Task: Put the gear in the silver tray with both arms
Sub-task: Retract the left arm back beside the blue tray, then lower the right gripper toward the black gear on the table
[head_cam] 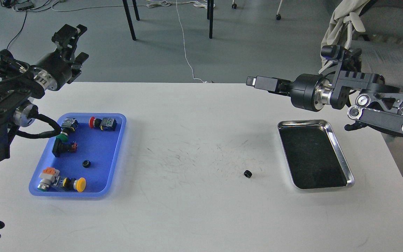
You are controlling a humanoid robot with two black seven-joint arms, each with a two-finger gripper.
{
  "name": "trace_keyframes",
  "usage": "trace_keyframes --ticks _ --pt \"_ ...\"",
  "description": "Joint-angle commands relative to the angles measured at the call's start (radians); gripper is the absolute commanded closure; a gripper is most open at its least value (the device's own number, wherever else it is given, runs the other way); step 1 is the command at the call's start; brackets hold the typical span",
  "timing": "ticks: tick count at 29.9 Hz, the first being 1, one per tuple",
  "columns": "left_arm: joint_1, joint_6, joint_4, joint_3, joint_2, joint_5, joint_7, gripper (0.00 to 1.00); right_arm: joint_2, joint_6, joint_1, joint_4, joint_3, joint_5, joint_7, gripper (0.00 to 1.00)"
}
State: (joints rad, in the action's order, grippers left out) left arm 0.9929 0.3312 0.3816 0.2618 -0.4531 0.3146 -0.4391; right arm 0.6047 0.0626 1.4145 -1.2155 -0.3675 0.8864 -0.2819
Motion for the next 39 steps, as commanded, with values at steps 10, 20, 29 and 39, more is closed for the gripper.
trace_keyframes --ticks 10,20,29,39 --pt "-0.005 0.055 -0.003 0.056 -0.004 -0.104 0.014 0.03 -0.097 0.054 0.178 -0.027 -0.246 0.250 -0.065 0.02" --pt "-0.025 0.068 -0.001 0.057 -0.006 -0.163 0.014 0.03 -0.189 0.089 0.230 -0.024 -0.373 0.355 -0.152 0.03" --pt "-0.034 0.066 -0.003 0.065 -0.009 -0.170 0.013 0.03 -0.278 0.101 0.251 -0.024 -0.491 0.410 -0.207 0.05" --pt "-0.049 0.068 -0.004 0.076 -0.010 -0.253 0.013 0.03 -0.352 0.112 0.228 0.007 -0.542 0.425 -0.207 0.08"
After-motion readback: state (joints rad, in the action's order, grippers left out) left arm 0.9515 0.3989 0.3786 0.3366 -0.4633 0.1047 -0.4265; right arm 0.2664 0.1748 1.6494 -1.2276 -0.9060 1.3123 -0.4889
